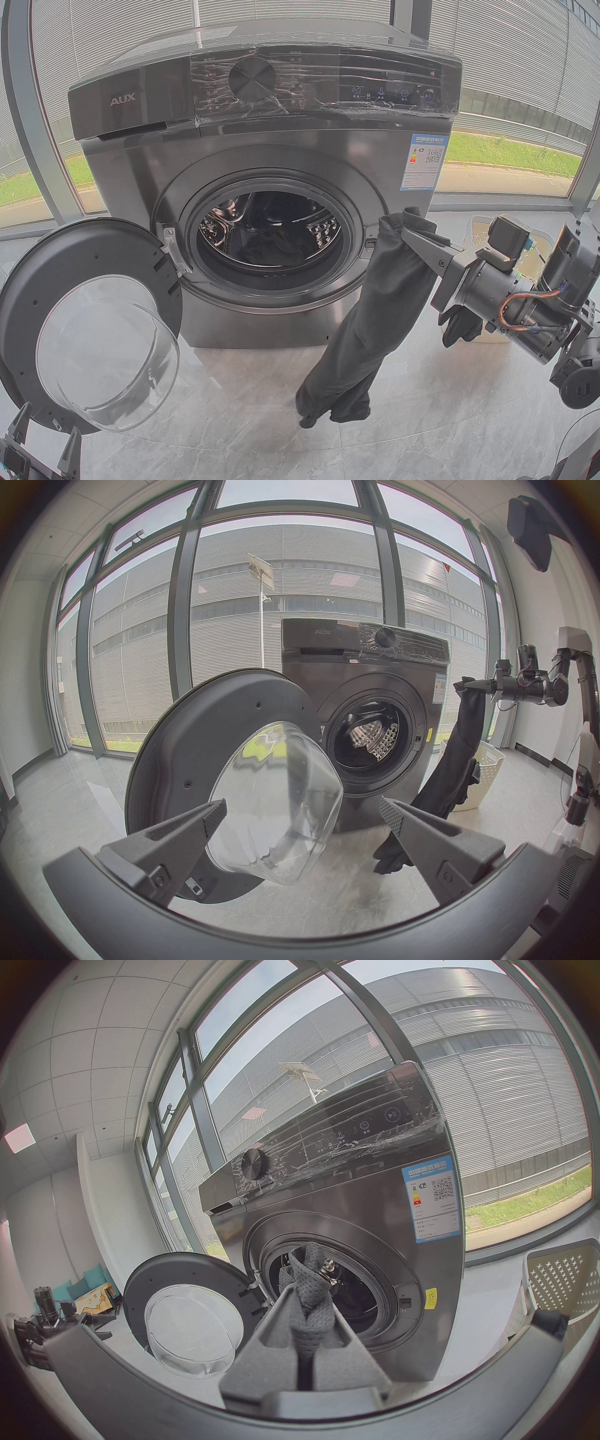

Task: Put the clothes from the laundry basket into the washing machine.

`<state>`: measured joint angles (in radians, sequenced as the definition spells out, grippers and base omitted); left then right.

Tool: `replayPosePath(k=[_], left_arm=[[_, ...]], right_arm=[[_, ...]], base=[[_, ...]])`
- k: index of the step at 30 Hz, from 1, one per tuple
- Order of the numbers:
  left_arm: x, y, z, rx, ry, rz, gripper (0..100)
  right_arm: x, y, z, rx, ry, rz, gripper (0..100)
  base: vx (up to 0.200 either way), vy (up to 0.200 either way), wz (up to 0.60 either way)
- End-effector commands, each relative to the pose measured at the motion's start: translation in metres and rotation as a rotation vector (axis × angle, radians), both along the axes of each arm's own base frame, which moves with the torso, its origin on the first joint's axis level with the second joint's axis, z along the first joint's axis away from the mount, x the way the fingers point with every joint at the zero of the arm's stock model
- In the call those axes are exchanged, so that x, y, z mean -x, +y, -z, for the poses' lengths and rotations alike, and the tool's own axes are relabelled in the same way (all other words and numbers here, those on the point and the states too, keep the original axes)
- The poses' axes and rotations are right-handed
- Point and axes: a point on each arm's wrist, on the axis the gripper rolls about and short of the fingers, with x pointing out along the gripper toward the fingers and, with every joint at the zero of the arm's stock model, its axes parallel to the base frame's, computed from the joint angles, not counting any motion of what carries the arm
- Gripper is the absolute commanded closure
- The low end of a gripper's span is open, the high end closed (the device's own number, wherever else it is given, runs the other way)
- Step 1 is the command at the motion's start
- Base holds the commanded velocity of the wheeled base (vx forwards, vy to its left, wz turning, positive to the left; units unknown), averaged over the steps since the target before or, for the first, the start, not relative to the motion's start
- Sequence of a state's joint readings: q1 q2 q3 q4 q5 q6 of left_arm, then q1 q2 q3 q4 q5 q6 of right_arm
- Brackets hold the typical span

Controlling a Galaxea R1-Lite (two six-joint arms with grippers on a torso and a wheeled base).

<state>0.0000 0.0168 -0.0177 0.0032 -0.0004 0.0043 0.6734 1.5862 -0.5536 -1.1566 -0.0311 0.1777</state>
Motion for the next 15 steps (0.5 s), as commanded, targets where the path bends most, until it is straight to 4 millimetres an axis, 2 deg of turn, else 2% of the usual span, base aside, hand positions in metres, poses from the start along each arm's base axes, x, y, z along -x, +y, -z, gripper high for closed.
replayPosePath(k=[1, 11, 13, 14, 15], left_arm=[[0.0, 0.0, 0.005, 0.009, 0.001, 0.004, 0], [0.0, 0.0, 0.004, 0.001, -0.008, 0.02, 0], [0.011, -0.003, -0.058, 0.052, -0.211, 0.101, 0], [0.011, -0.003, -0.069, 0.058, -0.227, 0.115, 0], [0.01, -0.004, -0.095, 0.062, -0.247, 0.156, 0]], right_arm=[[-0.006, 0.01, 0.0, -0.002, 0.001, 0.001, 100], [-0.007, 0.026, -0.002, -0.017, 0.0, 0.025, 100], [-0.01, 0.038, -0.008, -0.04, -0.013, 0.008, 100], [-0.011, 0.039, -0.007, -0.042, -0.013, 0.007, 100], [-0.011, 0.046, -0.009, -0.056, -0.02, -0.019, 100]], base=[[0.0, 0.0, 0.0], [0.0, 0.0, 0.0], [0.0, 0.0, 0.0], [0.0, 0.0, 0.0], [0.0, 0.0, 0.0]])
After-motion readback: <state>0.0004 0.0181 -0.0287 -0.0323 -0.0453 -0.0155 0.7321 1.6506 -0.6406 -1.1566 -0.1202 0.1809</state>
